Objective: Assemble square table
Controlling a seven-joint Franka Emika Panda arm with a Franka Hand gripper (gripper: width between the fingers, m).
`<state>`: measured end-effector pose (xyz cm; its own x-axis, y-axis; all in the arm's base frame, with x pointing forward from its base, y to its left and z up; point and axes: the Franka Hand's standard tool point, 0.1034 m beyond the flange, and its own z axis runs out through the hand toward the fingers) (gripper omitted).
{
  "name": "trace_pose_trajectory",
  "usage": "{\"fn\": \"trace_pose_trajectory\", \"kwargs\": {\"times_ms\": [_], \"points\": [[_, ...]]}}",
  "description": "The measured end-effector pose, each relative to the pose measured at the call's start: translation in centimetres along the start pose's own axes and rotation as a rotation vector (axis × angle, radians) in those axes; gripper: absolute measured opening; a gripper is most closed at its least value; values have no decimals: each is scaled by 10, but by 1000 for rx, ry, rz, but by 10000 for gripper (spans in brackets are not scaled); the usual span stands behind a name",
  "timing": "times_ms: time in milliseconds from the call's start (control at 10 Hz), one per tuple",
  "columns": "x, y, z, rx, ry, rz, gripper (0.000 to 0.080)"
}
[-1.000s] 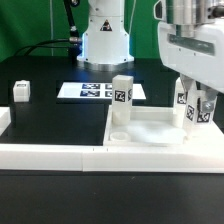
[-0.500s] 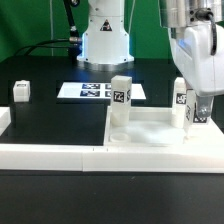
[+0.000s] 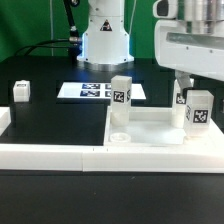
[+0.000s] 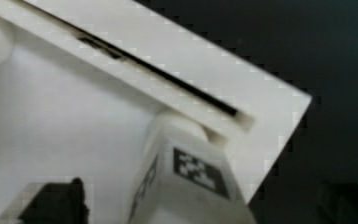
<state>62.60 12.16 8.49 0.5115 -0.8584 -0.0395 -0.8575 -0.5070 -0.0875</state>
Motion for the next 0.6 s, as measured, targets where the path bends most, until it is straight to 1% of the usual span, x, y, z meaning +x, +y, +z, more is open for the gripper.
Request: {"fn": "trace_pose_trajectory", "kwargs": {"times_ms": [100, 200, 300, 400, 600], "points": [[4, 1, 0, -1, 2, -64, 649], [4, 2, 0, -1, 2, -105, 649], [4, 2, 0, -10, 10, -222, 649], [3, 3, 1, -41, 38, -401, 649], [2, 1, 0, -77, 72, -717, 649]]}}
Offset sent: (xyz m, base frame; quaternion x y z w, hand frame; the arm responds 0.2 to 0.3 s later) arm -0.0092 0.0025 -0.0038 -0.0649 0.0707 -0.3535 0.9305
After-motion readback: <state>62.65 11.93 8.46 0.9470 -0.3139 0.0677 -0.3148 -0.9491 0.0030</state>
